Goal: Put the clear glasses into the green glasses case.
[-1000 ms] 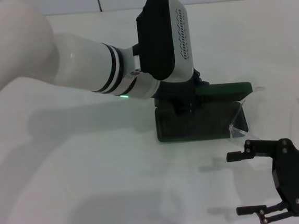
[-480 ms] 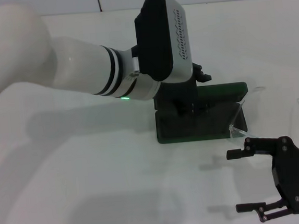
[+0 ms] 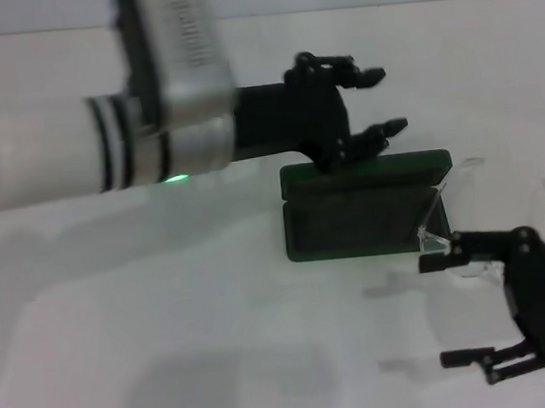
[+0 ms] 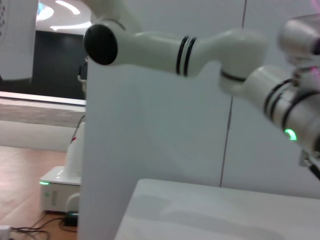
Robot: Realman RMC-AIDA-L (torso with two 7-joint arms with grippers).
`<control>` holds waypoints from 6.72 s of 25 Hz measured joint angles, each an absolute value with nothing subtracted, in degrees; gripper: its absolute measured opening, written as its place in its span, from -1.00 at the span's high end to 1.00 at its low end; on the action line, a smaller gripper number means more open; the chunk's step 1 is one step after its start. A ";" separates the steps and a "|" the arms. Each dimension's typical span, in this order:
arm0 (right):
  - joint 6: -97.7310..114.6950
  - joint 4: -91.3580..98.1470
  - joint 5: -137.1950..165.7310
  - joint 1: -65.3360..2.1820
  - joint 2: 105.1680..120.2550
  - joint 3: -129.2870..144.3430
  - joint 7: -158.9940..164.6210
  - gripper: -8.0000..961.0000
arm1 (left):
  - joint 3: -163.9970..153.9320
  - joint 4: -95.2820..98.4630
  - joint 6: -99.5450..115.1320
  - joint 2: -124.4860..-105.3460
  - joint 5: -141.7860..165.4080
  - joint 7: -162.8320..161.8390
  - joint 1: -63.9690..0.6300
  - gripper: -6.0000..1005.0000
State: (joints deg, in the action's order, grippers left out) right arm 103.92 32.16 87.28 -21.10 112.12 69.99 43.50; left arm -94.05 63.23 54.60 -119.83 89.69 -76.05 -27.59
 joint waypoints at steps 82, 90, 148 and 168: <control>98.77 84.68 138.71 -29.48 115.55 80.17 122.36 0.72 | -70.52 16.80 84.95 -119.74 51.82 -40.94 -22.18 -0.59; 104.07 87.69 125.06 -24.17 115.74 70.04 108.28 0.72 | -70.55 17.16 86.32 -119.42 50.21 -46.54 -21.25 -0.59; 96.97 56.39 89.26 -21.96 116.10 76.24 32.77 0.72 | -71.22 21.93 100.93 -119.28 76.66 -64.35 -33.15 -0.59; 99.68 56.37 87.62 -20.58 115.77 77.08 30.53 0.72 | -71.81 21.79 101.53 -119.53 78.40 -66.84 -33.75 -0.59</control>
